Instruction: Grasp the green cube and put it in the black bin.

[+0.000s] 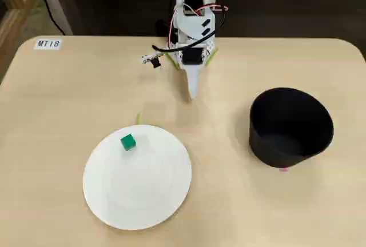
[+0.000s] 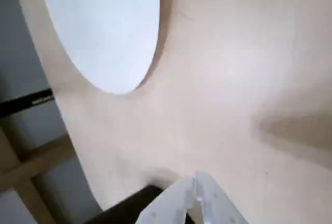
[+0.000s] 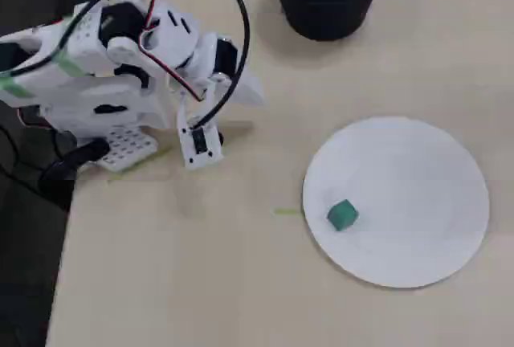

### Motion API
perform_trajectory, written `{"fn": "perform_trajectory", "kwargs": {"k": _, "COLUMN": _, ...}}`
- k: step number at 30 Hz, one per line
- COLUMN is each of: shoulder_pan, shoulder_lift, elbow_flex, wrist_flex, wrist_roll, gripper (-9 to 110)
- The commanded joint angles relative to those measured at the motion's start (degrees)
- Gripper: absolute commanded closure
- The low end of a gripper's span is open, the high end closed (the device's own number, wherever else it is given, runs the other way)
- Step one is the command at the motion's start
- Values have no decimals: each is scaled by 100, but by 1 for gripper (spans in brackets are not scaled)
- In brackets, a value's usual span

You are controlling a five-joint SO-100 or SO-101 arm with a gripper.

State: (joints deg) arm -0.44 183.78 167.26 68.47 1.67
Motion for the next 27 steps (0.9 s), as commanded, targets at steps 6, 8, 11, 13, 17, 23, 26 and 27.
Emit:
{"fn": "perform_trajectory", "kwargs": {"k": 6, "shoulder_pan": -35, "shoulder_lift": -9, "elbow_flex": -26, "wrist_flex": -88, "wrist_roll": -35, "gripper": 102}}
{"fn": "perform_trajectory", "kwargs": {"k": 8, "shoulder_pan": -35, "shoulder_lift": -9, "elbow_flex": -26, "wrist_flex": -88, "wrist_roll": -35, "gripper": 102}}
{"fn": "perform_trajectory", "kwargs": {"k": 11, "shoulder_pan": -35, "shoulder_lift": -9, "elbow_flex": -26, "wrist_flex": -88, "wrist_roll": -35, "gripper": 102}}
{"fn": "perform_trajectory", "kwargs": {"k": 13, "shoulder_pan": -35, "shoulder_lift": -9, "elbow_flex": -26, "wrist_flex": -88, "wrist_roll": -35, "gripper": 102}}
{"fn": "perform_trajectory", "kwargs": {"k": 17, "shoulder_pan": -35, "shoulder_lift": -9, "elbow_flex": -26, "wrist_flex": -79, "wrist_roll": 62, "gripper": 102}}
{"fn": "perform_trajectory", "kwargs": {"k": 23, "shoulder_pan": -668, "shoulder_lift": -185, "elbow_flex": -1195, "wrist_flex": 158, "wrist_roll": 492, "gripper": 102}}
{"fn": "perform_trajectory", "kwargs": {"k": 26, "shoulder_pan": -668, "shoulder_lift": -1424, "elbow_flex": -2637, "wrist_flex": 343, "wrist_roll": 483, "gripper": 102}}
{"fn": "perform_trajectory", "kwargs": {"k": 27, "shoulder_pan": -659, "shoulder_lift": -1995, "elbow_flex": -3234, "wrist_flex": 510, "wrist_roll": 396, "gripper": 102}}
